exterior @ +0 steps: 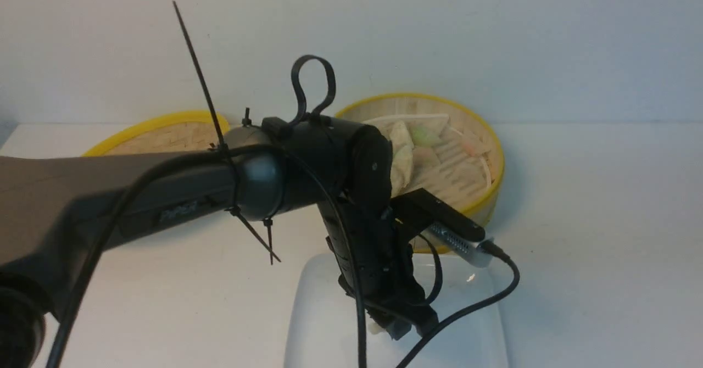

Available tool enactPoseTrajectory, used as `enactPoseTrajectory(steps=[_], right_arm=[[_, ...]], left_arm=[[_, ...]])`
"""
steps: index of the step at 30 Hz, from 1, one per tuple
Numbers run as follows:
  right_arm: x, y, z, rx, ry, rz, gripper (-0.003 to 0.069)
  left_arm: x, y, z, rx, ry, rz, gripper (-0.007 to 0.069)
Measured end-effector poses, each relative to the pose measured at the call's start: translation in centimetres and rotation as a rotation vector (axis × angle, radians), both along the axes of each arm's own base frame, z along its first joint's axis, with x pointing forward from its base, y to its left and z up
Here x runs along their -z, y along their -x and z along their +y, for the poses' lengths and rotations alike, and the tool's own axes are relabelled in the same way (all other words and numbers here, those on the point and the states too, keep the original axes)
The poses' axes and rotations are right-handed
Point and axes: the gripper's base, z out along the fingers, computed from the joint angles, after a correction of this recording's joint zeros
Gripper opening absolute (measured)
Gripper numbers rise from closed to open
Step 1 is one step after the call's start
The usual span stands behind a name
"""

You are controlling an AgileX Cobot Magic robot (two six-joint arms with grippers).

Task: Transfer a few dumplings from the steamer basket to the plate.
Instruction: Use the left arm to put the dumpling into the plate

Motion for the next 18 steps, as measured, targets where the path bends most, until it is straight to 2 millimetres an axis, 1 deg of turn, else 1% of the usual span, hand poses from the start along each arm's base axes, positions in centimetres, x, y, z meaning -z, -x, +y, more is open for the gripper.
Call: enactPoseTrajectory(steps=[2, 3, 4, 6, 8, 10, 11, 12, 14, 15, 16, 17, 18], right_arm=[[0.1, -0.1, 0.1, -0.008, -0.009, -0.003, -0.0013], [0.0, -0.2, 0.2, -0.013, -0.019, -0.022, -0.0013], [-0.2, -0.3, 0.3, -0.015, -0.037, -0.045, -0.0013], [-0.7, -1.0, 0.7, -0.028, -0.084, -0.08, -0.0013], [-1.3, -1.9, 1.1, -0.056, -0.118, -0.091, -0.0013], [-2.0, -3.8, 1.6, -0.104, -0.162, -0.082, -0.0013], [-2.2, -4.5, 1.8, -0.117, -0.176, -0.079, -0.0013], [-2.5, -5.6, 1.9, -0.135, -0.186, -0.075, -0.0013], [-2.6, -8.0, 2.2, -0.159, -0.189, -0.047, -0.0013], [-2.9, -9.2, 2.5, -0.178, -0.179, -0.041, -0.0013], [-2.9, -10.6, 2.9, -0.201, -0.165, -0.026, -0.0013], [-2.9, -10.8, 3.0, -0.206, -0.163, -0.023, -0.0013], [-2.8, -11.9, 3.5, -0.229, -0.143, -0.011, -0.0013]], left_arm=[[0.0, -0.2, -0.2, -0.002, 0.006, -0.009, 0.0337], [-0.3, -0.4, -0.3, -0.007, 0.01, -0.009, 0.0385], [-0.7, -0.5, -0.4, -0.015, 0.013, -0.007, 0.0411], [-1.8, -0.8, -0.7, -0.043, 0.019, -0.001, 0.0433], [-2.8, -1.1, -1.0, -0.061, 0.023, -0.001, 0.0428], [-4.4, -1.3, -1.0, -0.078, 0.028, -0.018, 0.037], [-4.9, -1.3, -0.9, -0.08, 0.029, -0.029, 0.0333], [-5.6, -1.2, -0.7, -0.088, 0.03, -0.039, 0.0288], [-7.7, -0.8, 0.1, -0.096, 0.038, -0.072, 0.0153], [-9.1, -0.5, 0.8, -0.103, 0.051, -0.101, 0.0081], [-10.4, -0.1, 1.6, -0.112, 0.066, -0.125, 0.0044], [-10.6, 0.0, 1.7, -0.116, 0.068, -0.127, 0.0039], [-11.8, 0.5, 2.6, -0.128, 0.083, -0.15, 0.0019]])
